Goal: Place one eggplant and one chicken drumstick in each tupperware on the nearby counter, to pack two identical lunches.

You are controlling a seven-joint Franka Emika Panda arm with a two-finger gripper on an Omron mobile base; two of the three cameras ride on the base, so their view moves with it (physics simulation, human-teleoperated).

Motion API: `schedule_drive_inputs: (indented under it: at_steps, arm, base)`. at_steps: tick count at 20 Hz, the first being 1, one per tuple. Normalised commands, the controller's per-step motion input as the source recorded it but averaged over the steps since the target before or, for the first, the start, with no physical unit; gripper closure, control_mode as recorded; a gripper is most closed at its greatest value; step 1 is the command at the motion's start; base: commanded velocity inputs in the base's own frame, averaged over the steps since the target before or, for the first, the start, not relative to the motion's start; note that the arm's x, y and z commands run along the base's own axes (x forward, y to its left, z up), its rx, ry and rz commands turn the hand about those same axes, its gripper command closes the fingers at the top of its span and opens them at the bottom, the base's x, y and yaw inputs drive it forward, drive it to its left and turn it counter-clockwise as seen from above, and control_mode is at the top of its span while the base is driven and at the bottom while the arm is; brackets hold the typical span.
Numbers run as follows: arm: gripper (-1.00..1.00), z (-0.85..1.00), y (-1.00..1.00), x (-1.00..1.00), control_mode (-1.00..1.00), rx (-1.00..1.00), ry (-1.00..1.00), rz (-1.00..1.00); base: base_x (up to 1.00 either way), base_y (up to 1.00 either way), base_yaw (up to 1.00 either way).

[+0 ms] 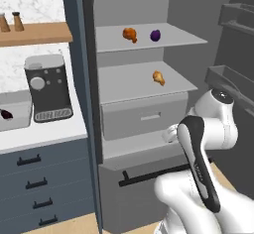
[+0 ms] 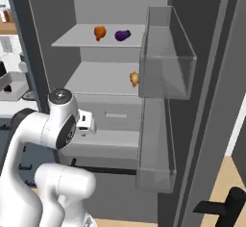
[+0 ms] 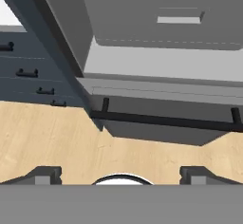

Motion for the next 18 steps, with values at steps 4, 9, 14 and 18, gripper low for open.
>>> schedule_drive_inputs:
  at_steps: [4, 9, 14, 18]
  arm:
    - [-1.0, 0.0, 0.0, 0.0, 1.0, 0.0, 0.0, 0.0]
    - [-1.0, 0.0, 0.0, 0.0, 1.0, 0.0, 0.0, 0.0]
    - [-1.0, 0.0, -0.33, 0.62, -1.0, 0.0, 0.0, 0.0]
    - [-1.0, -0.01, -0.54, 0.81, -1.0, 0.0, -0.02, 0.0]
  base:
    - [0.95, -0.01, 0.0]
    - [0.86, -0.23, 0.0]
    - [0.14, -0.09, 0.0]
    - [0.0, 0.0, 0.0]
